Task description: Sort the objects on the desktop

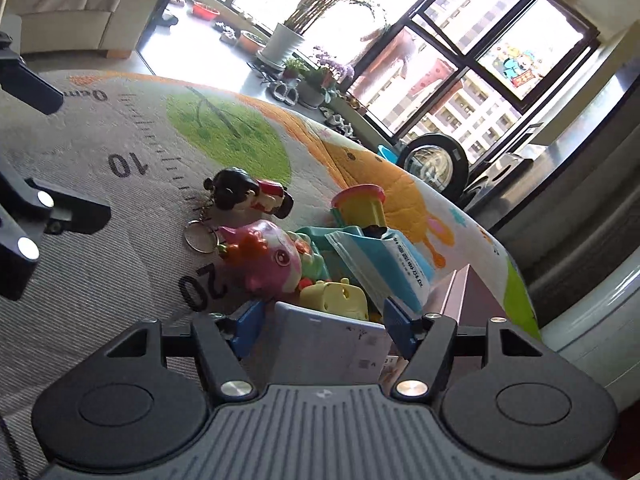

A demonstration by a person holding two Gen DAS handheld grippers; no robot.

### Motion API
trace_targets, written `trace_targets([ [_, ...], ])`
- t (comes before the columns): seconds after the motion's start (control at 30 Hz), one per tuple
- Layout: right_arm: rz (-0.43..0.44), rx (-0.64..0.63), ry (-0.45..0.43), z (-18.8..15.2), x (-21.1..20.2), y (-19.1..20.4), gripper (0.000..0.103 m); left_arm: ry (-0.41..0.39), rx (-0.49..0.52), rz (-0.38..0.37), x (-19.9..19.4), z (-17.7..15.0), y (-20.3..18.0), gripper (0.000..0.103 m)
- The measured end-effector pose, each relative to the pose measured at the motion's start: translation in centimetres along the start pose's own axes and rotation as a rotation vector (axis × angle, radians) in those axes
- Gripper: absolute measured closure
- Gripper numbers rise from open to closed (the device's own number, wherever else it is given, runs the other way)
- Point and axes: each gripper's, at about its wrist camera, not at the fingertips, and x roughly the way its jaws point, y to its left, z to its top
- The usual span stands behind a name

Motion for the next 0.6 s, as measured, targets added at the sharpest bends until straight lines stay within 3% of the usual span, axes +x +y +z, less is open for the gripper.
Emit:
trace_targets([
  [0.07,0.019,0.022,-0.004,-0.5,-1.1,-0.5,0.064,-0.004,0.002,-0.011,-0.1,-0.1,0.0,0.0],
  [0.17,0.014,0.086,-0.016,-1.7,-3.4,-1.6,0.079,-0.008,0.002,-0.015,-0.2,-0.1,-0.2,0.0],
  [0.27,0.056,0.232,-0.031,-3.1,-5.8,-3.9,0.085,-0.008,0.012,-0.018,-0.2,-0.1,-0.5,0.0],
  [0.47,0.397,0.572,-0.068,-5.8,-9.1,-8.7,0.086,0.028,0.023,-0.045,-0.2,-0.2,-1.6,0.0],
  [0.53,0.402,0.627,-0.069,-6.9,-9.5,-9.4,0.086,0.038,0.042,-0.066,-0.3,-0.2,-2.4,0.0],
  [0.6,0.315,0.638,-0.062,-8.1,-9.7,-9.7,0.082,0.038,0.071,-0.087,-0.5,-0.1,-3.3,0.0],
])
